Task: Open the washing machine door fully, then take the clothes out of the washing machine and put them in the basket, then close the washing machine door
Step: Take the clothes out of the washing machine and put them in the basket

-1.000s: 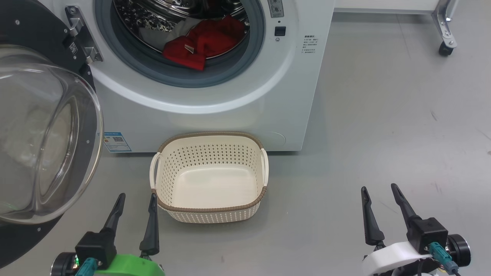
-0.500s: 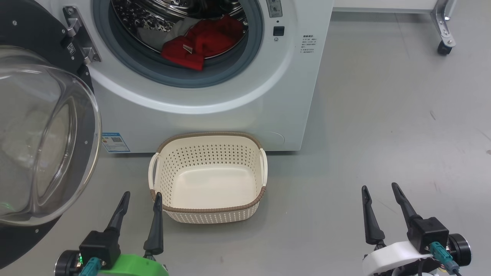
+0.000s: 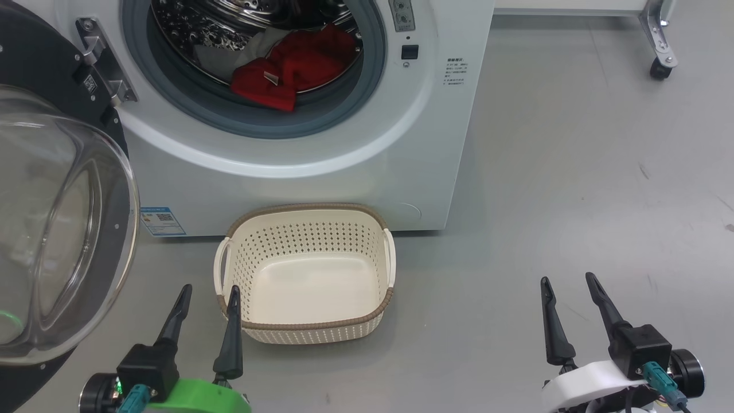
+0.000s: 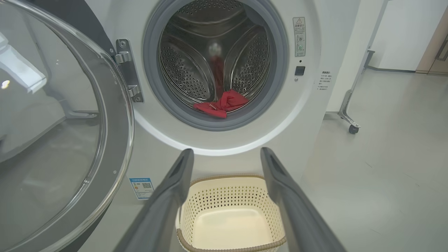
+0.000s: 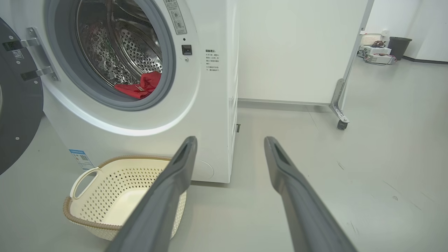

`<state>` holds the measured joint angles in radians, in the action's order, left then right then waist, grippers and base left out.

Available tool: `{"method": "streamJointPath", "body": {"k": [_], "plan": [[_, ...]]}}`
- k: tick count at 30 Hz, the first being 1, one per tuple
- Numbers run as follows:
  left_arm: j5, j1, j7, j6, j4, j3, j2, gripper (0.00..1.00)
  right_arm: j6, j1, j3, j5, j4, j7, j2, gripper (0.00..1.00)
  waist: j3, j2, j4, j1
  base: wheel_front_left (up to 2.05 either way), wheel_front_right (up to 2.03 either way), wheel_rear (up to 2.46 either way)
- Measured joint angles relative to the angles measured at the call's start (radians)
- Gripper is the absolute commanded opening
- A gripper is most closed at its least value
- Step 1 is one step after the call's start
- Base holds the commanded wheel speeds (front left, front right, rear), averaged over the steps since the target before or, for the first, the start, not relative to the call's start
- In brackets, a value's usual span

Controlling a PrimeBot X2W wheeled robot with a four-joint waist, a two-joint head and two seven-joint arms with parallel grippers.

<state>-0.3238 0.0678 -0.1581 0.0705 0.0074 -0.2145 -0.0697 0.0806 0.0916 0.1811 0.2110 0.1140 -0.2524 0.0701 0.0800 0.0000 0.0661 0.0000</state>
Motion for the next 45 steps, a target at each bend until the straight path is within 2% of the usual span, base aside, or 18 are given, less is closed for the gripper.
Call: {"method": "streamJointPath", "body": {"k": [23,45], "plan": [[0.011,0.000,0.009,0.014,0.000,0.000,-0.001,1.00,-0.008,0.000,0.000,0.001,-0.002,0.000,0.000,1.00,0.012,0.0000,0.007,0.0000,1.05,-1.05,0.00],[0.009,0.000,0.013,0.014,0.006,-0.006,0.000,1.00,-0.009,0.000,0.001,0.001,0.009,0.000,0.000,1.00,0.001,0.0000,0.011,-0.0001,0.26,-0.26,0.00]]}}
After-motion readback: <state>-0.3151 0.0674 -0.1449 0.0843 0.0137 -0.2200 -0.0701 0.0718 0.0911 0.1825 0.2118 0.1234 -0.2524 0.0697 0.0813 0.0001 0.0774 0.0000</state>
